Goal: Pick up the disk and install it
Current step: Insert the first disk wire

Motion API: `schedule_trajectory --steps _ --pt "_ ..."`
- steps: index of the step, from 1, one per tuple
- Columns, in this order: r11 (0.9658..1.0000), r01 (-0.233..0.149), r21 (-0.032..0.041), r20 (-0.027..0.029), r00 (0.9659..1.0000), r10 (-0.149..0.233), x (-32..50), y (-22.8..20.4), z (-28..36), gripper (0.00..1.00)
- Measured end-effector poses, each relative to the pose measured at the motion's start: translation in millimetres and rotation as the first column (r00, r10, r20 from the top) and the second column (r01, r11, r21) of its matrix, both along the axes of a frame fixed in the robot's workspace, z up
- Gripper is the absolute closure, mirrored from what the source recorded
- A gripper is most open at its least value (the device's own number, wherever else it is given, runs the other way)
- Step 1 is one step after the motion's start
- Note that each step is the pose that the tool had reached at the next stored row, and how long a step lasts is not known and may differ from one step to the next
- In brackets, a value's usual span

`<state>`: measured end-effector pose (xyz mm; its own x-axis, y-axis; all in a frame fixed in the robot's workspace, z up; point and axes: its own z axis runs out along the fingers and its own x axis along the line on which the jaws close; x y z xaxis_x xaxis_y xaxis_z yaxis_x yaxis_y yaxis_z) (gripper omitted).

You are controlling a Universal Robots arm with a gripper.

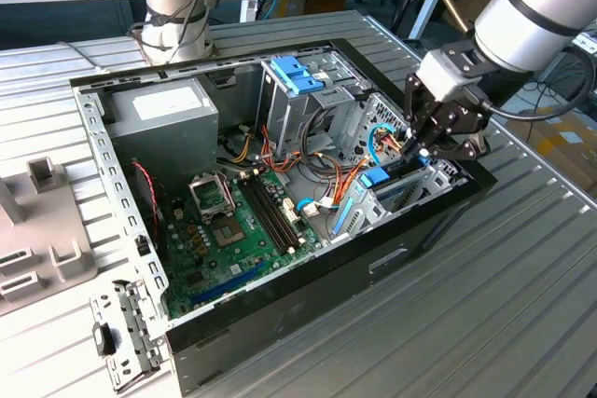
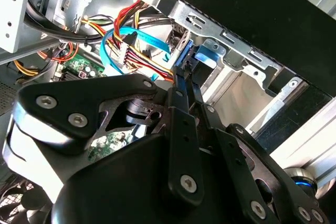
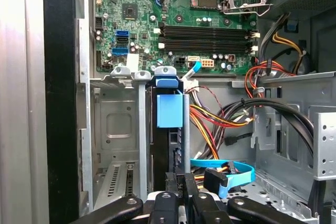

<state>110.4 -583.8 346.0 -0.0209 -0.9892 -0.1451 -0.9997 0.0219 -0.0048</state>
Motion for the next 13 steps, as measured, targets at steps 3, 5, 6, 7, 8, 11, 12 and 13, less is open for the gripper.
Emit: schedule_trajectory --steps 3,5,6,7,8,11,12,13 --pt "1.0 0.0 0.0007 0.0 1.0 0.0 0.0 -1.7 -0.3 0.83" --pt "1.0 0.0 0.0011 0.0 1.0 0.0 0.0 -2.1 -0.5 0.83" --pt "1.0 0.0 0.0013 0.0 1.0 0.0 0.0 -2.1 -0.6 0.83" --pt "1.0 0.0 0.0015 0.0 1.0 0.0 0.0 -2.1 -0.7 0.83" --pt "1.0 0.0 0.0015 0.0 1.0 0.0 0.0 -2.1 -0.8 0.83" --pt "1.0 0.0 0.0015 0.0 1.0 0.0 0.3 -0.8 -0.8 0.83" --pt "1.0 0.0 0.0016 0.0 1.0 0.0 0.5 0.2 -0.8 0.83" --pt "1.0 0.0 0.0015 0.0 1.0 0.0 0.9 0.3 -0.9 0.83"
